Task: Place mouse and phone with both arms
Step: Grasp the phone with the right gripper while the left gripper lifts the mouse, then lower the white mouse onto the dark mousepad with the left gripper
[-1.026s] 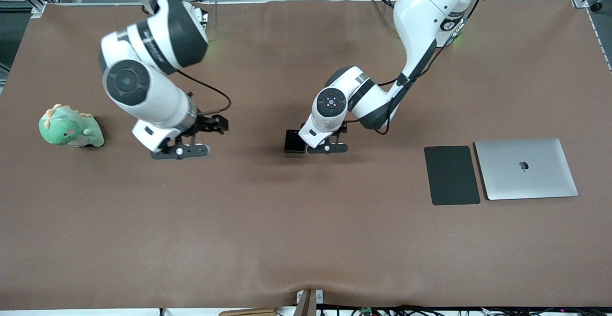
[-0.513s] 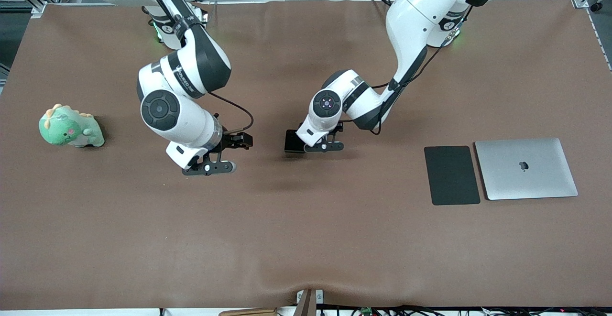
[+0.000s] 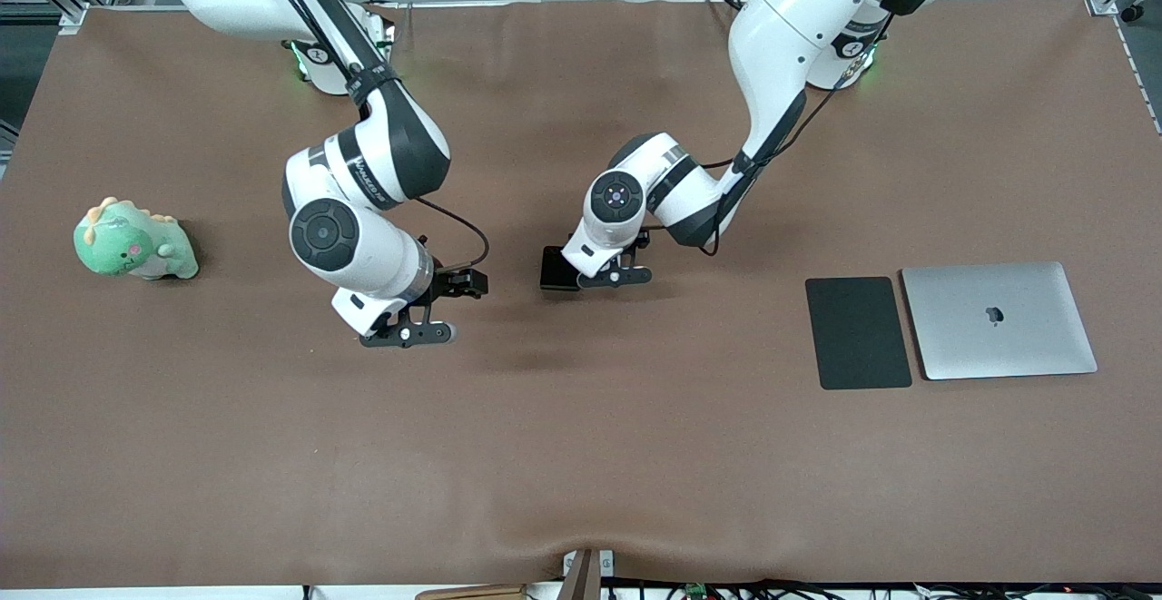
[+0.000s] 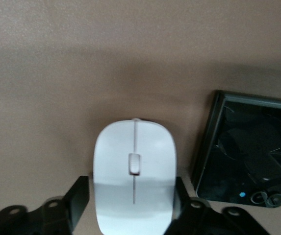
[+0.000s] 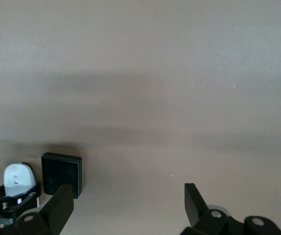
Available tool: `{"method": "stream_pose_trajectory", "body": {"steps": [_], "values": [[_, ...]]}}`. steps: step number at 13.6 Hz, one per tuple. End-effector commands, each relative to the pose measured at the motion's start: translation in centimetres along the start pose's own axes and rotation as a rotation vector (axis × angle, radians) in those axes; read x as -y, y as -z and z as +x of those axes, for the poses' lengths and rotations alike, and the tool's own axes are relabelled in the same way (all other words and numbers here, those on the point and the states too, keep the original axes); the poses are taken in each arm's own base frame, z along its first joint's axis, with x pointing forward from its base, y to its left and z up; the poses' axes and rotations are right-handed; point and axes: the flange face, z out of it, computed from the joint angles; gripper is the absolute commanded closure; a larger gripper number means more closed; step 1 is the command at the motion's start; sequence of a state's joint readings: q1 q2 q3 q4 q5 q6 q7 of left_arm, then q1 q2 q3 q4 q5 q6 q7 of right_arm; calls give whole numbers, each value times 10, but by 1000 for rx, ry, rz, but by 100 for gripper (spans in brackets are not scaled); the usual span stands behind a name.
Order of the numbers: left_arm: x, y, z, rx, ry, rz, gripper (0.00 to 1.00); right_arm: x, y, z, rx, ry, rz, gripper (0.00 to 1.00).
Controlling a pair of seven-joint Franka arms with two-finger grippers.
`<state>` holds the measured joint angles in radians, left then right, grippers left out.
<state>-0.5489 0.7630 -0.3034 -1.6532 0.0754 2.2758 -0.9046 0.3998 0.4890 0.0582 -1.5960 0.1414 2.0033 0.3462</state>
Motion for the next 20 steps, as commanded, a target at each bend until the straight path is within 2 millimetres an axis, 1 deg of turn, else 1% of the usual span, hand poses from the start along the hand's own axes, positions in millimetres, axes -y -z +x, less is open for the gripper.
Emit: {"method": "stream_pose_trajectory", "body": {"steps": [1,3,4,6,7,8,9,10,12,14,15,16,17,19,20], "values": [[-1,-1,0,-43,-10,21,37,8,-27,-13,-13,-47,10,0],[1,0,3,-49,-21,27,51,26,-40,-22,-29,-58,12,0],[3,4,6,-53,-22,28,54,30,-46,-24,-22,-70,9,0],[9,9,13,-70,-41,40,55,34,-62,-24,-14,-70,1,0],[13,17,17,-74,-33,42,55,36,-67,-25,-8,-68,-2,0],[19,25,24,-73,-19,50,55,43,-70,-28,-9,-67,-3,0],[30,42,34,-80,-10,55,55,46,-75,-28,-17,-75,-2,0],[45,57,48,-90,-2,52,55,51,-81,-28,-28,-88,-1,0],[78,89,78,-120,33,28,55,71,-97,-35,-47,-95,-11,0],[121,109,108,-128,46,24,54,85,-113,-38,-91,-108,-23,0],[147,118,122,-123,35,31,54,95,-124,-42,-100,-109,-44,0],[175,126,136,-117,26,37,54,106,-134,-48,-109,-107,-72,0],[200,134,148,-115,22,38,54,118,-140,-50,-130,-117,-90,0],[246,140,169,-108,17,37,54,137,-153,-53,-156,-144,-112,0],[267,140,178,-104,15,35,54,145,-157,-53,-159,-156,-108,0]]}}
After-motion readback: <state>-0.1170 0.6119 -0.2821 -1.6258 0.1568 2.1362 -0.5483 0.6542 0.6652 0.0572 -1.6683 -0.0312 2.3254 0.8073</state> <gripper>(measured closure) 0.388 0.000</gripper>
